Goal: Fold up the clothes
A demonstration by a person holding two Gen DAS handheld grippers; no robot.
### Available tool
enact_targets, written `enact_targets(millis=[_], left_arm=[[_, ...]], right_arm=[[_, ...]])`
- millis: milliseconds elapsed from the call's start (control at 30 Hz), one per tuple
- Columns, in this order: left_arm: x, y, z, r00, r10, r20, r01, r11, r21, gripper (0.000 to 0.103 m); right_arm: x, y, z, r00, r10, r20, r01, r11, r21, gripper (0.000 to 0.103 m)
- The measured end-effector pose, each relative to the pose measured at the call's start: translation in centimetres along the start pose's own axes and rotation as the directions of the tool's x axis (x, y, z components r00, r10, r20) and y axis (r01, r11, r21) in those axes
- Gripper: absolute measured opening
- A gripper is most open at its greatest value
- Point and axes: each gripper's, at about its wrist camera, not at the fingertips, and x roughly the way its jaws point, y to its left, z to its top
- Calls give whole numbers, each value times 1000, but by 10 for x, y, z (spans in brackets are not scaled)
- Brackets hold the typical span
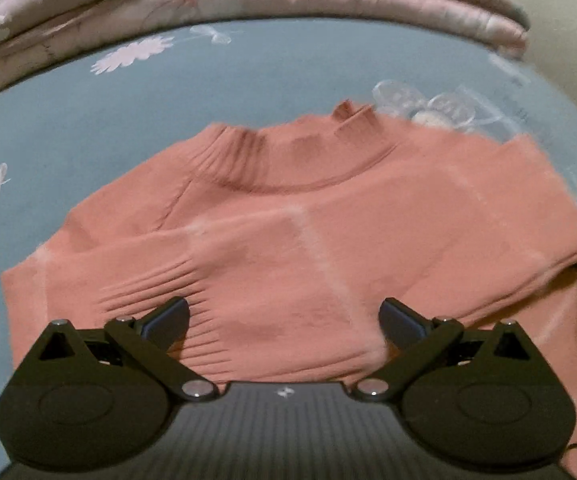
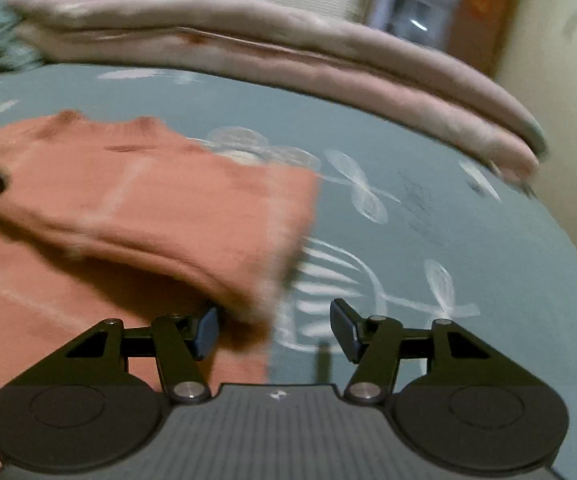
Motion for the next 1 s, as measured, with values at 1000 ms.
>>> enact_targets(millis=[1000], left_arm=[[7,-145,46,996,-45,81,23,965,260,101]], right_arm=[[19,-24,14,988,147,45,-152,980,127,62]])
